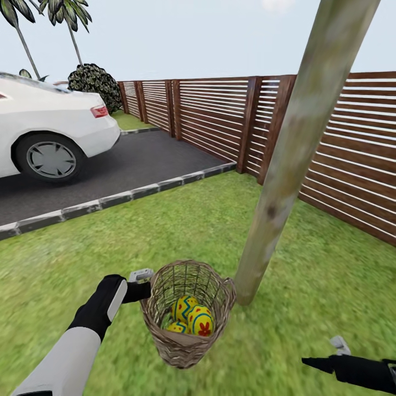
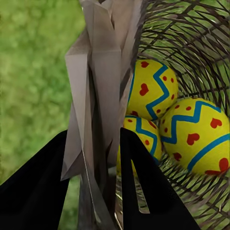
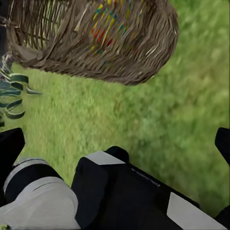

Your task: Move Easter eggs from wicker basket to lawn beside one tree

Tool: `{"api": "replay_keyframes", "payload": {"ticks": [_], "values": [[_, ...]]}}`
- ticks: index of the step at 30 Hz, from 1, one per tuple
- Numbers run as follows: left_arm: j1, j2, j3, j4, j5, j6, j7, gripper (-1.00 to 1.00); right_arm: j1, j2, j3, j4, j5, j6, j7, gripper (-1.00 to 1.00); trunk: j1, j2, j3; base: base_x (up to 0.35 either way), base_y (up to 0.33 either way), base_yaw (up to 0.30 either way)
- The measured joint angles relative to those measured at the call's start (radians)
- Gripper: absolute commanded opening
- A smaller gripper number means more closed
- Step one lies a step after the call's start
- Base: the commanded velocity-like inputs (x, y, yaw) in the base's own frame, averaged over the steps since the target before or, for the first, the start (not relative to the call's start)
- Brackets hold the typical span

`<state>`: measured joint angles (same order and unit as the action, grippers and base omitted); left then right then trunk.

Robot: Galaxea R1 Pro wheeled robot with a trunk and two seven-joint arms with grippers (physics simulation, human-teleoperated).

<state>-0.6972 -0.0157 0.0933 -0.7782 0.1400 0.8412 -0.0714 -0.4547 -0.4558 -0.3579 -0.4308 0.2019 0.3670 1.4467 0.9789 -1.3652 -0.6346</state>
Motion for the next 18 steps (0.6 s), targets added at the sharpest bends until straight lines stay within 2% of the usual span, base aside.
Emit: {"api": "replay_keyframes", "payload": {"ticks": [2, 3, 4, 6, 9, 14, 18], "values": [[0.000, 0.001, 0.000, 0.000, 0.004, 0.000, 0.000, -1.00, 0.000, -0.007, -0.016, -0.001, -0.001, 0.020, 0.018, 1.00, 0.008, -0.014, -0.006, 0.000, 0.000, 0.000], [0.000, 0.001, 0.000, 0.000, 0.004, 0.000, 0.000, -1.00, -0.002, -0.010, -0.044, -0.002, -0.007, 0.041, 0.020, 1.00, 0.012, -0.021, -0.009, 0.000, 0.000, 0.000], [0.000, 0.001, 0.000, 0.000, 0.002, 0.000, 0.000, -1.00, -0.004, -0.015, -0.070, -0.009, -0.012, 0.072, 0.021, 1.00, 0.015, -0.028, -0.013, 0.000, 0.000, 0.000], [0.000, 0.002, 0.000, 0.000, 0.000, 0.000, 0.000, -1.00, -0.004, -0.022, -0.095, -0.052, -0.023, 0.144, 0.025, 1.00, 0.023, -0.042, -0.019, 0.000, 0.000, 0.000], [0.000, 0.002, 0.000, -0.001, 0.003, 0.000, 0.000, -1.00, -0.004, -0.024, -0.098, -0.070, -0.047, 0.184, 0.075, 1.00, 0.035, -0.063, -0.028, 0.000, 0.000, 0.000], [0.000, 0.002, 0.000, -0.001, 0.002, 0.000, 0.000, -1.00, -0.004, -0.020, -0.097, -0.059, -0.042, 0.184, 0.032, 1.00, 0.054, -0.098, -0.044, 0.000, 0.000, 0.000], [0.000, 0.003, 0.000, -0.001, 0.000, 0.000, 0.000, -1.00, -0.004, -0.016, -0.091, -0.049, -0.034, 0.174, 0.026, 1.00, 0.069, -0.126, -0.056, 0.000, 0.000, 0.000]]}}
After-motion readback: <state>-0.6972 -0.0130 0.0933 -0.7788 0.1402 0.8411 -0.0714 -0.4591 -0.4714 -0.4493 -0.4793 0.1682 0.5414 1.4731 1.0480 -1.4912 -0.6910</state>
